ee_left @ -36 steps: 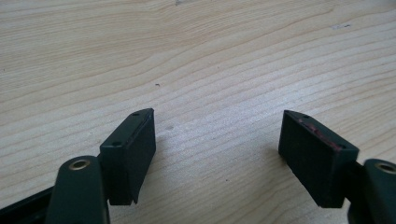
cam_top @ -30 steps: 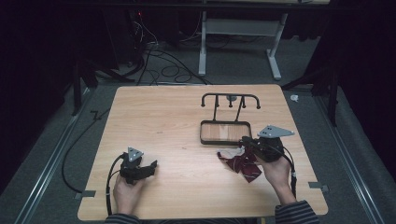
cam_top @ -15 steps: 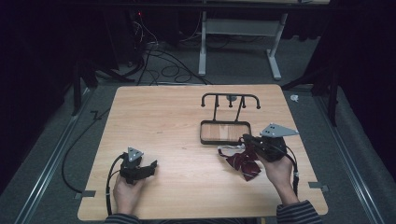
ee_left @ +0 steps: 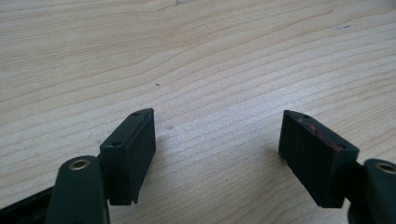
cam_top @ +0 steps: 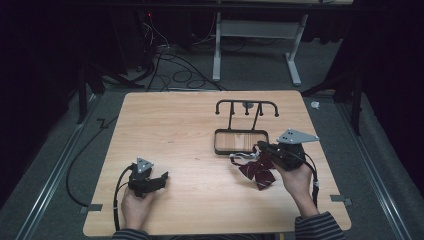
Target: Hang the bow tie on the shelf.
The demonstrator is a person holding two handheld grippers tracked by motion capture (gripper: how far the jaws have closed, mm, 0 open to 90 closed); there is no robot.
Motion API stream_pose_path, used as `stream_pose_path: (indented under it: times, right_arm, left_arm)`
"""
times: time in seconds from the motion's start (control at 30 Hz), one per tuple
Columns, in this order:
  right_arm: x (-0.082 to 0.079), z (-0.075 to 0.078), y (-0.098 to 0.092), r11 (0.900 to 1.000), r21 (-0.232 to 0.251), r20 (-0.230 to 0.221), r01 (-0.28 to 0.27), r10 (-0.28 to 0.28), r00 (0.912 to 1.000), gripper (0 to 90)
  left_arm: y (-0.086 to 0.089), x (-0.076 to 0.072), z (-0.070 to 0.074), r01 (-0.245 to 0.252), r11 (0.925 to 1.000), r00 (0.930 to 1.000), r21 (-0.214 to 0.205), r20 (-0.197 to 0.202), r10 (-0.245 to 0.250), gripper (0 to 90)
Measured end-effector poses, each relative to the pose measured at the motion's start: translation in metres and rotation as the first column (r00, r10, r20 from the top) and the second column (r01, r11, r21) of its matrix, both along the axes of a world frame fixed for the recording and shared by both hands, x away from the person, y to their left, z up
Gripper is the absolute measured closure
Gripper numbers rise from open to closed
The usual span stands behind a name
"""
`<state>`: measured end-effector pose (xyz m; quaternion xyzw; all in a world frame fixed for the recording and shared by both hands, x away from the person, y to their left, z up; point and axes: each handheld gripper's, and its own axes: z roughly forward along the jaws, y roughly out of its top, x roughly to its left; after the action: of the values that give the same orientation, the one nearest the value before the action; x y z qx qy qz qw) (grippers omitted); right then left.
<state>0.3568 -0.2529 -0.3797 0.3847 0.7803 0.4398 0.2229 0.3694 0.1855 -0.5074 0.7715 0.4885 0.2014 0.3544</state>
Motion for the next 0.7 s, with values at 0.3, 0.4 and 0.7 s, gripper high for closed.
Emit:
stream_pose_path:
  times: [0.3, 0.4, 0.7]
  right_arm:
    - [0.001, 0.005, -0.002, 0.9999, 0.014, 0.012, 0.000, 0.000, 0.9999, 90.0]
    - [0.002, 0.009, -0.002, 0.9999, 0.016, 0.020, -0.002, 0.002, 0.9998, 90.0]
    - [0.005, 0.020, -0.003, 0.9999, 0.016, 0.036, -0.005, 0.005, 0.9993, 90.0]
  left_arm:
    - [0.000, 0.000, 0.000, 0.000, 1.0000, 1.0000, 0.000, 0.000, 0.000, 27.9]
    - [0.000, 0.000, 0.000, -0.001, 1.0000, 1.0000, 0.001, 0.001, 0.001, 27.9]
    - [0.000, 0.000, 0.000, 0.000, 1.0000, 1.0000, 0.000, 0.000, 0.000, 27.9]
